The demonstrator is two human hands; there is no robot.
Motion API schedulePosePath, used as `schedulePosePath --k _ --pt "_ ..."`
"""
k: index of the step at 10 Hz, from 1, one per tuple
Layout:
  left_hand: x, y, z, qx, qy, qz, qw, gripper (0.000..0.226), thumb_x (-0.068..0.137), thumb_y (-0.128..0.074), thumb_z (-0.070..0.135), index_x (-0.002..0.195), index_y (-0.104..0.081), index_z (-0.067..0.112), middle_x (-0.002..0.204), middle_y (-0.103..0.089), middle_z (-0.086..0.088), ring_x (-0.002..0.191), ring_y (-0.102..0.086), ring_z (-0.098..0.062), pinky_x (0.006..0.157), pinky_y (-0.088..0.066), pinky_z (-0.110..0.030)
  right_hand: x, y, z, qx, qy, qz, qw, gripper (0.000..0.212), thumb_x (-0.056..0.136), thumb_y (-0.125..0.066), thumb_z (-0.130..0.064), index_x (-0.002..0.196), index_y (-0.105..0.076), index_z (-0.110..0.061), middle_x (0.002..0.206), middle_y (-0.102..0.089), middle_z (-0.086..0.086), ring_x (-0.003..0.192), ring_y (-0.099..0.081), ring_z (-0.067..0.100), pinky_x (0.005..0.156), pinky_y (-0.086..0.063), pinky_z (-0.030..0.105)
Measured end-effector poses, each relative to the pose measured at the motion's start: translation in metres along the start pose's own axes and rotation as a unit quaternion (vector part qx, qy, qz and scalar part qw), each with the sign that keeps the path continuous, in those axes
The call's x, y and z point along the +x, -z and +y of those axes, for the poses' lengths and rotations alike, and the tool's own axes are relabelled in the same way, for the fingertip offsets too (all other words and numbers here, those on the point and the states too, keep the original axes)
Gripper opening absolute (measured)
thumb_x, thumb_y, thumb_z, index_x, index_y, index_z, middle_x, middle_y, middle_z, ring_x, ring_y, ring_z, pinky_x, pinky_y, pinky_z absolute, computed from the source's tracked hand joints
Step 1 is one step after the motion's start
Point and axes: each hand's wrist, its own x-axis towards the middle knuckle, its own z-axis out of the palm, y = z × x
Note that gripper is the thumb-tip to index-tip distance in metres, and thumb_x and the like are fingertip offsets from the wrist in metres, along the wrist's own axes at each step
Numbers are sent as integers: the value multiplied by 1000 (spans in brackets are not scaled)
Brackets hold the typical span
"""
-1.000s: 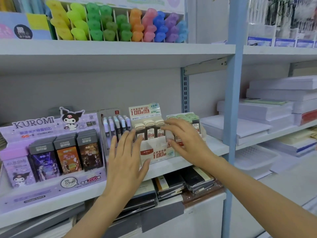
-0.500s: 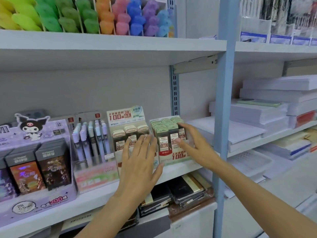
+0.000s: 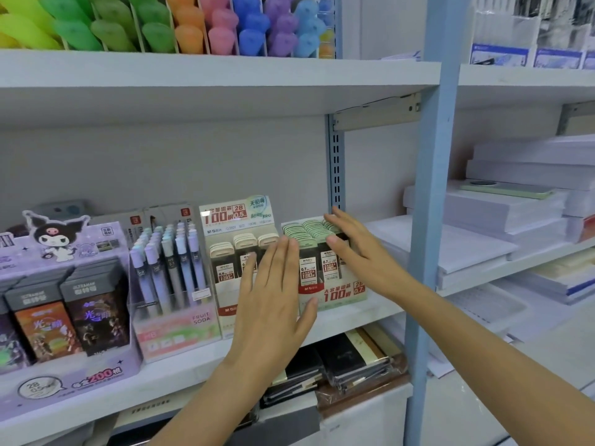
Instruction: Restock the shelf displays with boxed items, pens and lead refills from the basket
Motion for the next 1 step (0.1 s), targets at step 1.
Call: schedulePosePath --k 1 --pt "-22 4 -9 -38 -12 30 999 72 94 -35 46 154 -17 10 160 -19 -8 148 -16 -22 120 -13 -46 -13 18 -16 28 31 82 996 57 94 -39 -52 146 -36 -32 157 -24 -16 141 -23 -1 116 -25 34"
